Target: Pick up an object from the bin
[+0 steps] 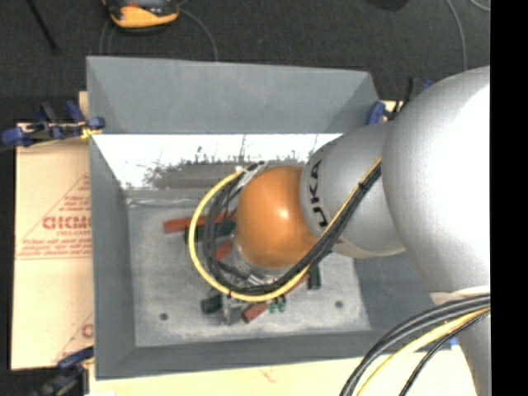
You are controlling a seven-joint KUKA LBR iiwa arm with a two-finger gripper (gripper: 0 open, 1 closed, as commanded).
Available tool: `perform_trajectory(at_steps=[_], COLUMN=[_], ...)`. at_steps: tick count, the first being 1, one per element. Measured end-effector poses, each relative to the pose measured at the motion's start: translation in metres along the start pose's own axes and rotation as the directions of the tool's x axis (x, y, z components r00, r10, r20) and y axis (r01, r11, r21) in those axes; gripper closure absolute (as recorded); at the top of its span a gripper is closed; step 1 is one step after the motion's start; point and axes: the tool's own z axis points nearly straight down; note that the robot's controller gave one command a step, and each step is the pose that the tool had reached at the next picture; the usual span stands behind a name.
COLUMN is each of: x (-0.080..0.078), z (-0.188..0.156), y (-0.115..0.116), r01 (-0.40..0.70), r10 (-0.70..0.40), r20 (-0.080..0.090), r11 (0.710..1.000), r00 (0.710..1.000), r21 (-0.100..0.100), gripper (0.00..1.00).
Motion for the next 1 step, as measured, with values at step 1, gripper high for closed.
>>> perform_trajectory(at_steps=[1], x=[0.0118], z=[-0.1748], y=[-0.0551], r01=[0.010], r10=[-0.010], r20=[0.002], r11=[1.000], r00=[1.000], r21=[0.002], gripper=[1.00])
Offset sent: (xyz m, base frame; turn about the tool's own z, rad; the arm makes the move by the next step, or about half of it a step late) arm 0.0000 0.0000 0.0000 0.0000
